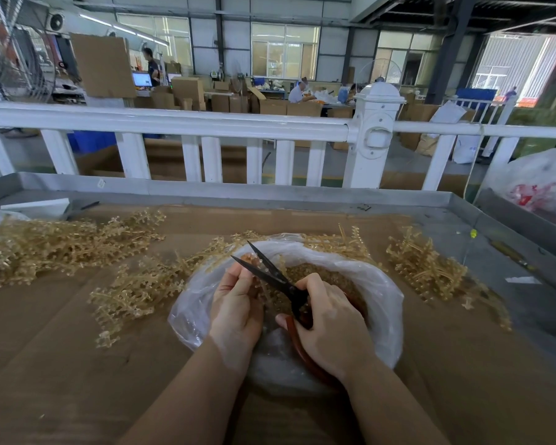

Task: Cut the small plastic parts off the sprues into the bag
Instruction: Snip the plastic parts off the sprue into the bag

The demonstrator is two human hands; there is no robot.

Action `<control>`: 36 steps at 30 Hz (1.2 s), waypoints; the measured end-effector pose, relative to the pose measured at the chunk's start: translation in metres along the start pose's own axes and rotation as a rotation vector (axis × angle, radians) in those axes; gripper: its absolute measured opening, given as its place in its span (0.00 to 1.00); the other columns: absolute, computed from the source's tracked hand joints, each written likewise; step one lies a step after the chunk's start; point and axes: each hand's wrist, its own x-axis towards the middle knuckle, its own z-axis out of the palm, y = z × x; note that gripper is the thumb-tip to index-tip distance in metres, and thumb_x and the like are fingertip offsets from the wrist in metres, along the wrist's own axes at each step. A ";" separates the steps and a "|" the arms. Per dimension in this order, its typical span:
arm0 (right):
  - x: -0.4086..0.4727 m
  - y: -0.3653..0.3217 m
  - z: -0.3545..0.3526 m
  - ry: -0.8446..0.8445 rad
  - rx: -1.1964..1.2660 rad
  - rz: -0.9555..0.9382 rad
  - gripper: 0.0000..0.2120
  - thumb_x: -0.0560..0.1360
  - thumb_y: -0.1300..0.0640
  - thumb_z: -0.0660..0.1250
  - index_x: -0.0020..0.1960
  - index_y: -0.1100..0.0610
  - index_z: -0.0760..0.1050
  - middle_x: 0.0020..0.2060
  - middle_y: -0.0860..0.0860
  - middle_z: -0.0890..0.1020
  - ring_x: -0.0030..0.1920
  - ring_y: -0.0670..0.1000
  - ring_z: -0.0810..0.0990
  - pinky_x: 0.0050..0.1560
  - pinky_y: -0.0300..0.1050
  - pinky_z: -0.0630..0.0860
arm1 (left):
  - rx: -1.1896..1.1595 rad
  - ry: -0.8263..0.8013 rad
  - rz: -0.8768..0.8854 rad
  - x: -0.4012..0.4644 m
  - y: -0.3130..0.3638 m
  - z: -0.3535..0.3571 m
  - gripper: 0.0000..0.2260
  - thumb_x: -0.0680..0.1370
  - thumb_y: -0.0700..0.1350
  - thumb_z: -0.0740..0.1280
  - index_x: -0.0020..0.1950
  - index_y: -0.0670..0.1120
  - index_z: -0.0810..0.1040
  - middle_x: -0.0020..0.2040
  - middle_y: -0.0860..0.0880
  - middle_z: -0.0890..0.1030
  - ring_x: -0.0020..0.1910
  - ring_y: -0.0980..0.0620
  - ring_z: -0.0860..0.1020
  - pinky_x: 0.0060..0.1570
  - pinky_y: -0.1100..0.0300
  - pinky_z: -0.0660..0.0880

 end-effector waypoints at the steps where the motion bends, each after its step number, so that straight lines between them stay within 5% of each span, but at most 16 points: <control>1: 0.000 0.000 0.000 -0.002 -0.002 -0.006 0.19 0.70 0.40 0.67 0.54 0.51 0.70 0.47 0.45 0.79 0.49 0.46 0.77 0.50 0.40 0.75 | 0.001 0.012 -0.002 0.000 0.000 0.000 0.08 0.81 0.37 0.57 0.47 0.42 0.75 0.43 0.44 0.78 0.39 0.50 0.78 0.34 0.63 0.80; 7: 0.001 0.000 -0.001 -0.011 0.008 -0.029 0.19 0.70 0.38 0.65 0.52 0.51 0.71 0.44 0.44 0.80 0.46 0.45 0.78 0.46 0.35 0.72 | -0.006 0.071 0.014 0.001 -0.001 0.001 0.09 0.81 0.37 0.58 0.44 0.44 0.76 0.37 0.47 0.80 0.33 0.53 0.80 0.30 0.64 0.78; 12: 0.001 -0.002 -0.002 0.029 0.032 -0.035 0.21 0.69 0.37 0.65 0.51 0.53 0.73 0.42 0.45 0.81 0.43 0.45 0.80 0.43 0.35 0.74 | 0.038 0.024 0.056 -0.001 -0.002 0.001 0.06 0.81 0.37 0.58 0.52 0.40 0.75 0.42 0.44 0.77 0.32 0.56 0.80 0.30 0.66 0.77; 16: 0.001 -0.002 -0.003 0.030 0.053 -0.027 0.21 0.69 0.37 0.65 0.52 0.52 0.73 0.43 0.44 0.81 0.44 0.44 0.80 0.44 0.34 0.74 | -0.019 0.026 -0.010 0.001 -0.001 0.000 0.07 0.81 0.37 0.59 0.46 0.42 0.75 0.38 0.46 0.79 0.30 0.55 0.80 0.29 0.63 0.78; 31: 0.000 -0.002 -0.002 0.032 0.063 -0.023 0.19 0.69 0.39 0.67 0.52 0.50 0.71 0.45 0.44 0.80 0.47 0.44 0.78 0.47 0.37 0.75 | 0.005 0.003 -0.056 0.007 -0.003 -0.005 0.07 0.81 0.39 0.58 0.49 0.42 0.76 0.43 0.44 0.79 0.41 0.49 0.78 0.40 0.59 0.79; 36: 0.000 -0.001 -0.003 0.042 0.071 -0.021 0.20 0.69 0.37 0.64 0.52 0.50 0.70 0.46 0.44 0.80 0.48 0.45 0.78 0.48 0.38 0.76 | -0.012 0.014 -0.047 0.007 -0.004 -0.002 0.08 0.81 0.37 0.58 0.47 0.42 0.77 0.36 0.47 0.81 0.34 0.52 0.80 0.36 0.61 0.80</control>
